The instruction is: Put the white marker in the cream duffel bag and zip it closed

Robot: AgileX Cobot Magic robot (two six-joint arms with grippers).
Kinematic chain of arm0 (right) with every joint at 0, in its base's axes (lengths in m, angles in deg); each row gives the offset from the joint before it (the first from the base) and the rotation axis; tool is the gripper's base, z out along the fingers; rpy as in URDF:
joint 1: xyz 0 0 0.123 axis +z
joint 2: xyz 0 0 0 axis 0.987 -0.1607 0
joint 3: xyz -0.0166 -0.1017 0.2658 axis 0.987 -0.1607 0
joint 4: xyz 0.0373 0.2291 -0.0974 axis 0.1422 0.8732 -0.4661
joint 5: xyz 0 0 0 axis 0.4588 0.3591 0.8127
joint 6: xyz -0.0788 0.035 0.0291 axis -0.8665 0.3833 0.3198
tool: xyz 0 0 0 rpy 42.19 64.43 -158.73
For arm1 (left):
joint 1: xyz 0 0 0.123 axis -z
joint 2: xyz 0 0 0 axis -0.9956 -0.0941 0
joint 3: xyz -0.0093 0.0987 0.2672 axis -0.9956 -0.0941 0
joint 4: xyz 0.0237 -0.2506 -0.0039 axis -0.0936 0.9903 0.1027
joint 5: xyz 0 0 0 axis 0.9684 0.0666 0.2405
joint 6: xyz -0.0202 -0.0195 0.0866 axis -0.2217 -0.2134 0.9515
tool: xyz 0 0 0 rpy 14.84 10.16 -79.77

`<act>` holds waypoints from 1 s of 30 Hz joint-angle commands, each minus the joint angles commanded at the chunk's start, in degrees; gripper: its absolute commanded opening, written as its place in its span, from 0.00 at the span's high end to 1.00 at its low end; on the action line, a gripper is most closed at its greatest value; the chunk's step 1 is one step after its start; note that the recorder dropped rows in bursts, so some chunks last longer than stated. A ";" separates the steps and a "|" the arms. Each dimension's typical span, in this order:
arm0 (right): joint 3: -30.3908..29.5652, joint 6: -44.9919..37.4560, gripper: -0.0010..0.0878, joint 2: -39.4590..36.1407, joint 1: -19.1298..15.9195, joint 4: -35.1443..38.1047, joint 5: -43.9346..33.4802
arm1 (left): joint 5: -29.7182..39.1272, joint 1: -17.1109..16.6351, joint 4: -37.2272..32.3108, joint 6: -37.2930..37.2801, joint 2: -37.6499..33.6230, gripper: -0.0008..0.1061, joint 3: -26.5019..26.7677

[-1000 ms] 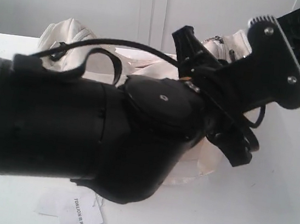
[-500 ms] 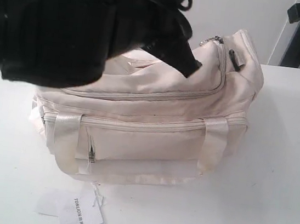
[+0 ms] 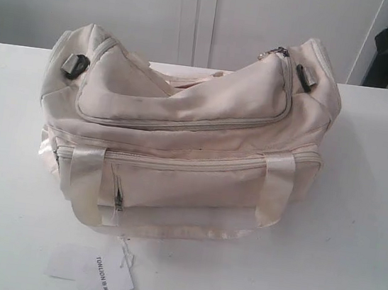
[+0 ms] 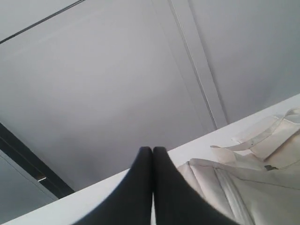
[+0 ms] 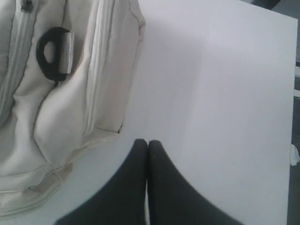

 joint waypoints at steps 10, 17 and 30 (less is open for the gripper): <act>-11.62 1.97 0.99 10.13 0.00 0.00 11.96 | 18.66 -2.39 0.00 -4.89 5.89 0.99 -7.27; -18.42 3.31 0.99 16.65 0.00 0.00 16.32 | 19.97 -2.39 0.00 -9.12 9.20 0.99 -8.03; -30.12 3.45 0.99 29.99 0.00 0.00 26.93 | 28.84 -2.39 0.00 -8.75 13.35 0.99 -13.22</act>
